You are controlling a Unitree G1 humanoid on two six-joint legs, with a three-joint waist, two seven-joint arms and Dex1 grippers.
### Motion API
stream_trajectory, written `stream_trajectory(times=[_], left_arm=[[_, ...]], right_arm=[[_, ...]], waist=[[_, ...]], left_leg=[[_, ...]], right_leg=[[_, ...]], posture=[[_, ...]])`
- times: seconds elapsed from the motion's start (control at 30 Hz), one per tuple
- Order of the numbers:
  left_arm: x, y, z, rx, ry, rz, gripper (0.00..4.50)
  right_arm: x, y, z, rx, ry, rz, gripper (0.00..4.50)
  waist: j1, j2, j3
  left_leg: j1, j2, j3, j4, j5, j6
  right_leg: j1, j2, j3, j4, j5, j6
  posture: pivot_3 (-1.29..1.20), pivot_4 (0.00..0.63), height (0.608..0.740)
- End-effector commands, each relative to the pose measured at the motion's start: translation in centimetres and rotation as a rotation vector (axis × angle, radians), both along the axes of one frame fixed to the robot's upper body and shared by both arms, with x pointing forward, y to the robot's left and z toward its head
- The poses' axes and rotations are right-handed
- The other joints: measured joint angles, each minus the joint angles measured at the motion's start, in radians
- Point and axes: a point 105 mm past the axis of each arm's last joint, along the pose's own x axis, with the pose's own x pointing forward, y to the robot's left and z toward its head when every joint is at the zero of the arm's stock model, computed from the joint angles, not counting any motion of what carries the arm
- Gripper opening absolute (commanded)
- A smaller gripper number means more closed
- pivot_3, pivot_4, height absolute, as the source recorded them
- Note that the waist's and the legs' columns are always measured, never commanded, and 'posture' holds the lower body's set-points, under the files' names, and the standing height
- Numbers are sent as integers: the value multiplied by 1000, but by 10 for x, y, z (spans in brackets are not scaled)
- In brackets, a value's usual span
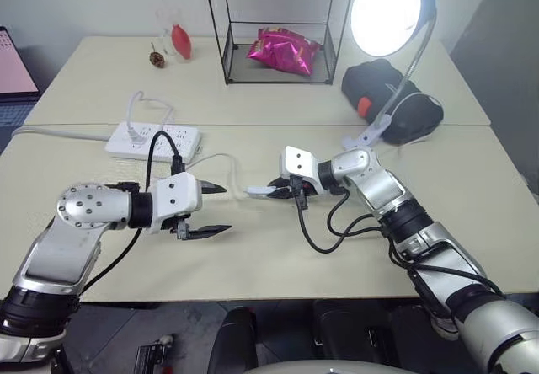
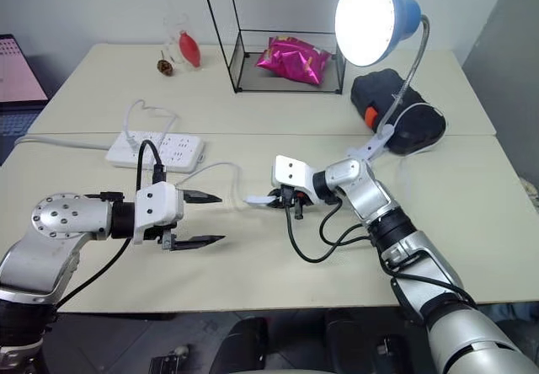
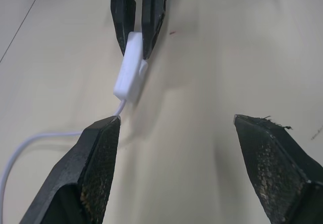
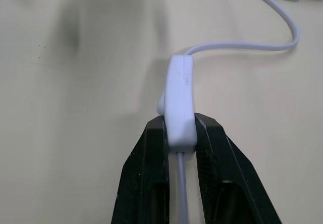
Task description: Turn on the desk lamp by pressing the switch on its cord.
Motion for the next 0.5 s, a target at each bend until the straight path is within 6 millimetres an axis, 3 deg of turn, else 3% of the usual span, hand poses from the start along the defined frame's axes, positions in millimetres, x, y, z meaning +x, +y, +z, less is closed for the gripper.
stream_trajectory(times=[0.03,0.17,0.3,0.4,0.47,0.5], left_arm=[[-3,-1,13,-5,-49,0,3741],[-7,1,10,-11,-22,16,3741],[-6,9,14,-42,-15,80,3741],[-1,17,23,-65,-48,152,3741],[-2,25,23,-48,-46,196,3741],[-5,27,22,-43,-35,203,3741]], right_arm=[[6,0,7,1,-48,16,1193],[7,-3,6,-9,-62,19,2205],[6,-12,18,12,-88,22,3194],[3,-29,35,36,-132,16,4004],[-10,-45,48,57,-132,50,4445],[-17,-54,54,65,-124,54,4445]], waist=[[1,0,0],[0,0,0],[0,0,0],[1,0,0],[5,0,0],[6,0,0]], left_leg=[[0,0,0,0,0,0],[0,0,0,0,0,0],[0,0,0,0,0,0],[0,0,0,0,0,0],[0,0,0,0,0,0],[-1,0,0,0,0,0]], right_leg=[[0,0,0,0,0,0],[0,0,0,0,0,0],[0,0,0,0,0,-1],[0,0,0,0,0,-1],[0,0,0,0,0,-1],[0,-1,0,0,0,0]], posture=[[0,150,740],[0,150,740],[0,150,740],[0,150,740],[0,150,740],[0,150,740]])
